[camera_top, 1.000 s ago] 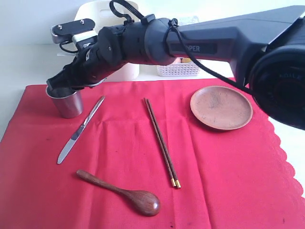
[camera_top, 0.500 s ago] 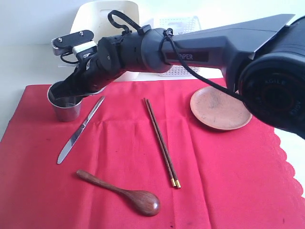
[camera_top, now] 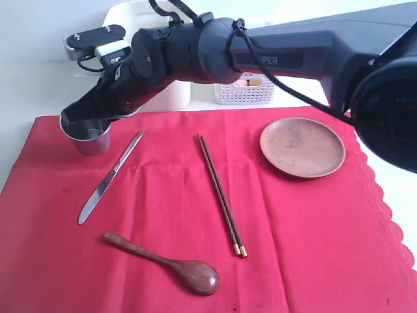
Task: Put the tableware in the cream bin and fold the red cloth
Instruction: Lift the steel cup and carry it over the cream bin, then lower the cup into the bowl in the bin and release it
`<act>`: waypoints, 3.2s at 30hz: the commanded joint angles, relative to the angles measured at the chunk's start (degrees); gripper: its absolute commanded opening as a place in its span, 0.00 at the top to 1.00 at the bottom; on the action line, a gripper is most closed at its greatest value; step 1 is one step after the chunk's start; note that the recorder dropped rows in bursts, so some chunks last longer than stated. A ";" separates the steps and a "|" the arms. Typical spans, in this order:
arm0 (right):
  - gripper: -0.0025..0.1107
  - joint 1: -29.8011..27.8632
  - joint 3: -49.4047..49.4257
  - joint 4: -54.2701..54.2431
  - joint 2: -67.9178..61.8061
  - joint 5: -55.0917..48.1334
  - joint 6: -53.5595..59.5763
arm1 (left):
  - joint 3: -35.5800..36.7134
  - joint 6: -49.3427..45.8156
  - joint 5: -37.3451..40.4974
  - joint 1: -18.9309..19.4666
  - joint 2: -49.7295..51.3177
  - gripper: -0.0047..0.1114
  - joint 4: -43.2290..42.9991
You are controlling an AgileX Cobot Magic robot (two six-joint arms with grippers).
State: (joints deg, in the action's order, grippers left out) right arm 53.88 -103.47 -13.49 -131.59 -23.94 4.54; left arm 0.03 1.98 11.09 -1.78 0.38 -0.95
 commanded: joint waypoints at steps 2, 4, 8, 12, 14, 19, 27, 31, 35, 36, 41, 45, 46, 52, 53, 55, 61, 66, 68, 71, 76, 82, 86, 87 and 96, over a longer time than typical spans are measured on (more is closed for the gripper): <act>0.98 0.09 -0.42 -0.70 4.06 -1.21 0.26 | -0.03 0.06 -0.02 0.16 -0.38 0.93 0.36; 0.98 0.09 -0.42 -0.83 5.64 -1.21 0.26 | -0.03 0.06 -0.02 0.16 -0.38 0.93 0.36; 0.98 0.09 -0.42 -0.66 7.99 0.34 0.38 | -0.03 0.06 -0.02 0.16 -0.38 0.93 0.36; 0.98 0.09 -0.42 1.66 10.82 5.80 0.38 | -0.03 0.06 -0.02 0.16 -0.38 0.93 0.36; 0.98 -0.05 -0.42 3.50 11.90 7.70 0.38 | -0.03 0.06 -0.02 0.16 -0.38 0.93 0.36; 0.98 -4.50 -0.42 3.60 12.29 8.60 0.28 | -0.03 0.06 -0.02 0.16 -0.38 0.93 0.36; 0.98 -9.68 -0.42 2.94 10.78 13.65 -1.14 | -0.03 0.06 -0.02 0.16 -0.38 0.93 0.36; 0.98 -11.01 -0.42 3.16 8.59 16.09 -1.04 | -0.03 0.06 -0.02 0.16 -0.38 0.93 0.36; 0.98 -11.86 -0.42 3.62 6.26 19.07 -1.04 | -0.03 0.06 -0.02 0.16 -0.38 0.93 0.36; 0.98 -11.87 -0.42 3.62 5.68 19.82 -1.04 | -0.03 0.06 -0.02 0.16 -0.38 0.93 0.36; 0.98 -12.72 -0.42 3.62 2.45 23.29 -1.04 | -0.03 0.06 -0.02 0.16 -0.38 0.93 0.36; 0.98 -12.65 -0.42 3.62 0.29 25.38 -1.07 | -0.03 0.06 -0.02 0.16 -0.38 0.93 0.36; 0.98 -12.65 -0.42 3.62 -0.17 25.96 -1.07 | -0.03 0.06 -0.02 0.16 -0.38 0.93 0.36; 0.98 -12.65 -0.42 3.62 -1.41 27.89 -1.07 | -0.03 0.06 -0.02 0.16 -0.38 0.93 0.36; 0.98 -12.65 -0.42 3.62 -1.59 28.13 -1.07 | -0.03 0.06 -0.02 0.16 -0.38 0.93 0.36; 0.98 -12.65 -0.42 3.62 -2.07 28.60 -1.07 | -0.03 0.06 -0.02 0.16 -0.38 0.93 0.36; 0.98 -12.65 -0.42 3.62 -2.67 28.74 -1.07 | -0.03 0.06 -0.02 0.16 -0.38 0.93 0.36; 0.92 -12.65 -0.42 3.62 -2.67 28.74 -1.07 | -0.03 0.06 -0.02 0.16 -0.38 0.93 0.36; 0.84 -12.65 -0.42 3.62 -2.67 28.74 -1.07 | -0.03 0.06 -0.02 0.16 -0.38 0.93 0.36; 0.72 -12.65 -0.42 3.62 -2.67 28.64 -0.67 | -0.03 0.06 -0.02 0.16 -0.38 0.93 0.36; 0.55 -12.65 -0.42 3.62 -2.67 28.75 4.24 | -0.03 0.06 -0.02 0.16 -0.38 0.93 0.36; 0.46 -12.65 -0.42 3.23 2.32 23.94 4.90 | -0.03 0.06 -0.02 0.16 -0.38 0.93 0.36; 0.46 -12.65 -0.42 3.22 9.76 12.48 4.67 | -0.03 0.06 -0.02 0.16 -0.38 0.93 0.36; 0.46 -12.65 -0.42 3.22 11.75 10.05 4.67 | -0.03 0.06 -0.02 0.16 -0.38 0.93 0.36; 0.46 -12.55 -0.42 3.59 24.26 -12.78 4.92 | -0.03 0.06 -0.02 0.16 -0.38 0.93 0.36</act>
State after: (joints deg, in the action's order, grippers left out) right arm 41.33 -103.47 -10.35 -109.93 -30.24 8.91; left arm 0.03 1.98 11.09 -1.78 0.38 -0.95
